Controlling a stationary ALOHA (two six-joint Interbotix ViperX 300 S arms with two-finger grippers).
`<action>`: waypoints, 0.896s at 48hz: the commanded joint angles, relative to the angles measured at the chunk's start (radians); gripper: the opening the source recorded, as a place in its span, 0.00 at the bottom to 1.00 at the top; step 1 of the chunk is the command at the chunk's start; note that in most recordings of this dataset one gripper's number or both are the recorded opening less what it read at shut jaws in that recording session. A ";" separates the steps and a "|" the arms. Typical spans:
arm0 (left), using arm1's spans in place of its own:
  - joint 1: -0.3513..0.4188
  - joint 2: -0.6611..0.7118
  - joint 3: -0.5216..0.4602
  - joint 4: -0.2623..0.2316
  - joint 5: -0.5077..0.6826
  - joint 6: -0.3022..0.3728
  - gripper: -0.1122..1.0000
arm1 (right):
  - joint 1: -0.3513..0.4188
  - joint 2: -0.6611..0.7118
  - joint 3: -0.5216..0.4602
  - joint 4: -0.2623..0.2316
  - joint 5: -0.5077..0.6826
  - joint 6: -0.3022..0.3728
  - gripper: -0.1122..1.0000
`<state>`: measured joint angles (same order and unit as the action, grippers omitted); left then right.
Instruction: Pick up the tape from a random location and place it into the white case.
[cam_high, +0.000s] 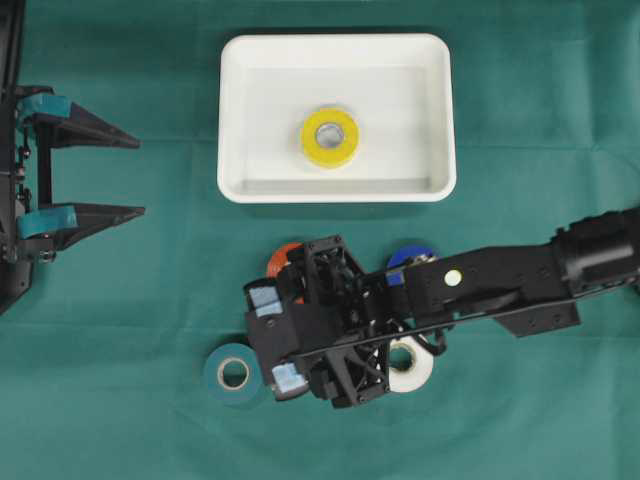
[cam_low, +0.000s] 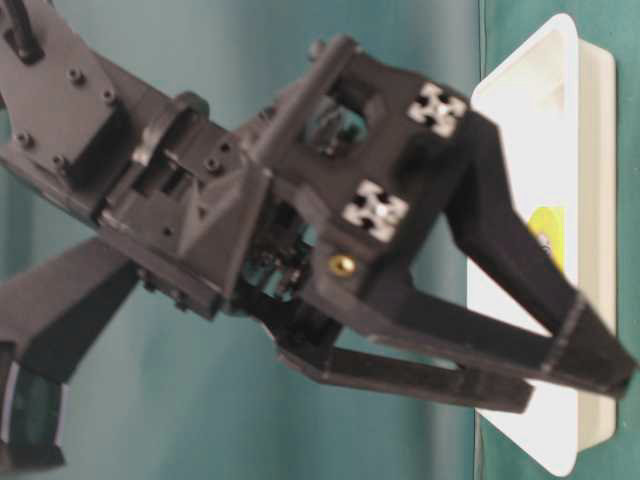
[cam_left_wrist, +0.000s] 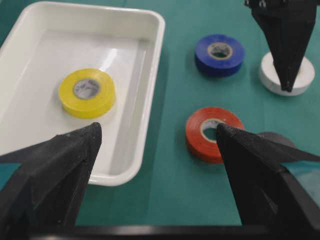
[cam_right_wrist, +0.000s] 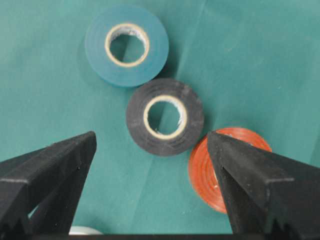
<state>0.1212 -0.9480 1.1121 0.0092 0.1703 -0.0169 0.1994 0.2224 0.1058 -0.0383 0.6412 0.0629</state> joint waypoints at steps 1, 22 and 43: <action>-0.002 0.006 -0.012 -0.002 -0.008 0.000 0.96 | 0.002 -0.015 -0.034 0.002 0.008 0.003 0.91; -0.002 0.006 -0.012 -0.002 -0.008 -0.002 0.96 | 0.002 -0.014 -0.034 0.000 0.003 0.003 0.91; -0.002 0.006 -0.012 -0.002 -0.008 -0.002 0.96 | 0.003 -0.014 -0.032 -0.002 -0.011 0.005 0.91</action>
<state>0.1212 -0.9495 1.1106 0.0092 0.1703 -0.0169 0.1994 0.2255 0.0982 -0.0383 0.6366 0.0644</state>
